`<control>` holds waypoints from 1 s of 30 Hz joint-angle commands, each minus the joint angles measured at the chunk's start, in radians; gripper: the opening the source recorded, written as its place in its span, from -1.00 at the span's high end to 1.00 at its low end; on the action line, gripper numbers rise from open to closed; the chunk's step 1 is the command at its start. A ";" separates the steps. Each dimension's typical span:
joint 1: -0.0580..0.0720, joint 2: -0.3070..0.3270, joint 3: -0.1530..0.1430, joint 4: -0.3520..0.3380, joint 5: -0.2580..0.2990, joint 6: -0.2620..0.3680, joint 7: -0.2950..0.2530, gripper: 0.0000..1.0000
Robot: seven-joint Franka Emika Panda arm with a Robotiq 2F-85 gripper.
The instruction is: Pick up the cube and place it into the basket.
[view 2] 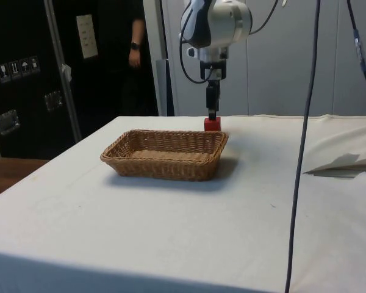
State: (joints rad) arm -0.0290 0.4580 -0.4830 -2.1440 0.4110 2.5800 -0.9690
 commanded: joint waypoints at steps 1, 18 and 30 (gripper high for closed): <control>-0.014 0.005 0.013 0.009 0.018 -0.001 -0.019 -1.00; -0.015 0.078 0.015 0.049 0.088 0.003 -0.081 -1.00; -0.008 0.109 0.015 0.064 0.107 0.006 -0.091 -1.00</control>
State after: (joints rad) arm -0.0320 0.5670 -0.4770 -2.0810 0.5080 2.5800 -1.0520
